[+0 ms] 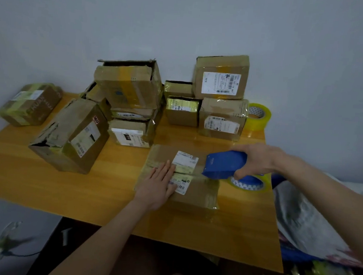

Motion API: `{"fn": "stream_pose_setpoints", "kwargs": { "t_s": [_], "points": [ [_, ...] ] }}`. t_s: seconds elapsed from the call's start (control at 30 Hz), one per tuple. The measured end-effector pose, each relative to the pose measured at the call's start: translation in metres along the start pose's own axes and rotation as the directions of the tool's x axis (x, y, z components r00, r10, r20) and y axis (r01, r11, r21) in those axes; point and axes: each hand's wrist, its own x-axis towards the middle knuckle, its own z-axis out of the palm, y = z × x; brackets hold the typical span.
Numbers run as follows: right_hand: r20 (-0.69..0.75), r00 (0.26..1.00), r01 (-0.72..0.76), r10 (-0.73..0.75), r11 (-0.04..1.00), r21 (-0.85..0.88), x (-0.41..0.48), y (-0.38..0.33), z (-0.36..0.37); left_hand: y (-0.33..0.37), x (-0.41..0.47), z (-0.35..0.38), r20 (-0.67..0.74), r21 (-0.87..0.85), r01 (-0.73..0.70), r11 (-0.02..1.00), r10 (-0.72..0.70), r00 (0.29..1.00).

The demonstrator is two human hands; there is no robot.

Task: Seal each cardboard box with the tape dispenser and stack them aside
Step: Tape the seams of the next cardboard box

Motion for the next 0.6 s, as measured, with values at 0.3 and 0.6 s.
{"fn": "stream_pose_setpoints", "kwargs": {
  "t_s": [0.3, 0.6],
  "points": [
    [0.033, 0.999, -0.015, 0.017, 0.999, -0.044, 0.003, 0.006, 0.031, 0.046, 0.003, -0.013, 0.045, 0.015, -0.008, 1.0, 0.007, 0.999],
    [-0.018, 0.999, 0.027, -0.028, 0.999, -0.035, 0.015, -0.005, 0.035, 0.046, 0.015, -0.02, 0.069, -0.027, -0.101, 0.995, 0.103, 0.992]
  ]
}}
